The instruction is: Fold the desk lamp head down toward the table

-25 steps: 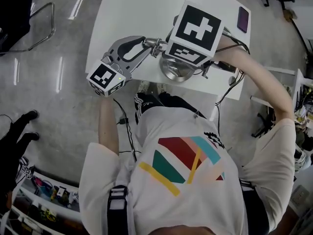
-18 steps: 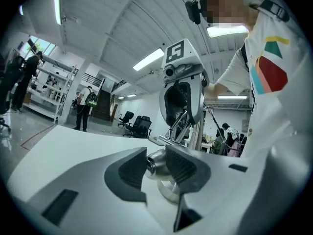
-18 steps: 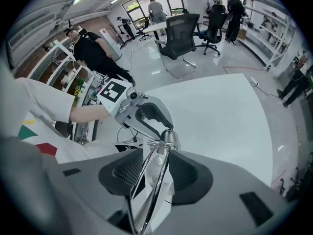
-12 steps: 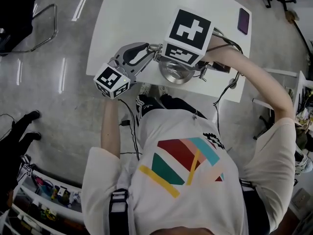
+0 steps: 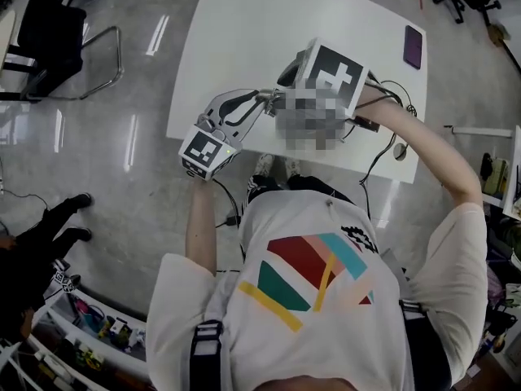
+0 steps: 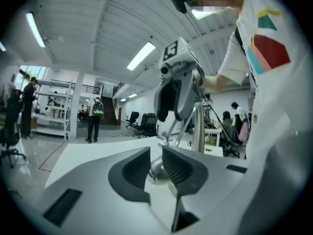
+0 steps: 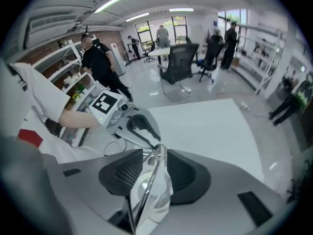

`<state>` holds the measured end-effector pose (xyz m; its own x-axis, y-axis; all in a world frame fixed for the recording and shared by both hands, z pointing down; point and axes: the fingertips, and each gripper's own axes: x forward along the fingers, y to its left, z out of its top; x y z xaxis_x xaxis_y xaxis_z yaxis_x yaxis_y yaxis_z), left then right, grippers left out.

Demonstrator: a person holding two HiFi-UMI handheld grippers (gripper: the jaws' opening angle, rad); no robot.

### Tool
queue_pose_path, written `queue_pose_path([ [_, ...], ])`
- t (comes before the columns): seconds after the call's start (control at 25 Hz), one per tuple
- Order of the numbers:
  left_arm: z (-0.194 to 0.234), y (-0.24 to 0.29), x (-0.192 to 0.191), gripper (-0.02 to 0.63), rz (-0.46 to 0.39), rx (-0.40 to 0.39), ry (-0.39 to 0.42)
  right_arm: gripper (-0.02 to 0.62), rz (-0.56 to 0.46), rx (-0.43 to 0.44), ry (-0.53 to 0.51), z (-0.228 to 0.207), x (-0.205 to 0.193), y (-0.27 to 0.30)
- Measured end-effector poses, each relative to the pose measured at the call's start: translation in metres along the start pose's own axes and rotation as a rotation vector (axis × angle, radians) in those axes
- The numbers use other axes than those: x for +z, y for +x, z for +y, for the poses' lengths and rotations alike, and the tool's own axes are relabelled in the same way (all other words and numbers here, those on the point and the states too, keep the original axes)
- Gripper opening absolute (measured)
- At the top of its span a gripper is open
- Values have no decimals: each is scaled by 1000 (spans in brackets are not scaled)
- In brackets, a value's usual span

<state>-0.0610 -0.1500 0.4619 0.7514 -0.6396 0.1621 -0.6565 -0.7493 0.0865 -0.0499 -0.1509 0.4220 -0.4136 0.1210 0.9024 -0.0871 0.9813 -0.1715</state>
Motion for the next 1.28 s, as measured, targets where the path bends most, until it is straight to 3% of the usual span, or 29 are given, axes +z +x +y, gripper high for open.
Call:
queue_pose_path([
  [0.12,12,-14,41,120,-126,56,-68,156,-205,-198,-34,-16,22,-45],
  [0.28,29,-21,122,114,-227,165,15,156,-568,-318,26,-15,45,-127],
  [0.4,33,-26,186,61,-330,243,10,156,-913,-430,84,-4,47,-187],
  [0.52,14,-21,243,44,-453,229,-17,156,-1312,-580,224,1,17,-250],
  [0.6,-8,-9,267,44,-498,179,-18,156,-1485,-686,322,5,-19,-276],
  [0.76,-60,21,276,45,-504,101,10,156,-1564,-942,393,24,-99,-290],
  [0.84,-81,34,273,44,-495,85,24,156,-1580,-1004,424,34,-128,-292],
  [1.12,-109,65,279,44,-463,36,56,156,-1476,-1017,571,25,-162,-275],
  [1.28,-108,67,273,44,-456,45,49,156,-1432,-1037,585,19,-168,-270],
])
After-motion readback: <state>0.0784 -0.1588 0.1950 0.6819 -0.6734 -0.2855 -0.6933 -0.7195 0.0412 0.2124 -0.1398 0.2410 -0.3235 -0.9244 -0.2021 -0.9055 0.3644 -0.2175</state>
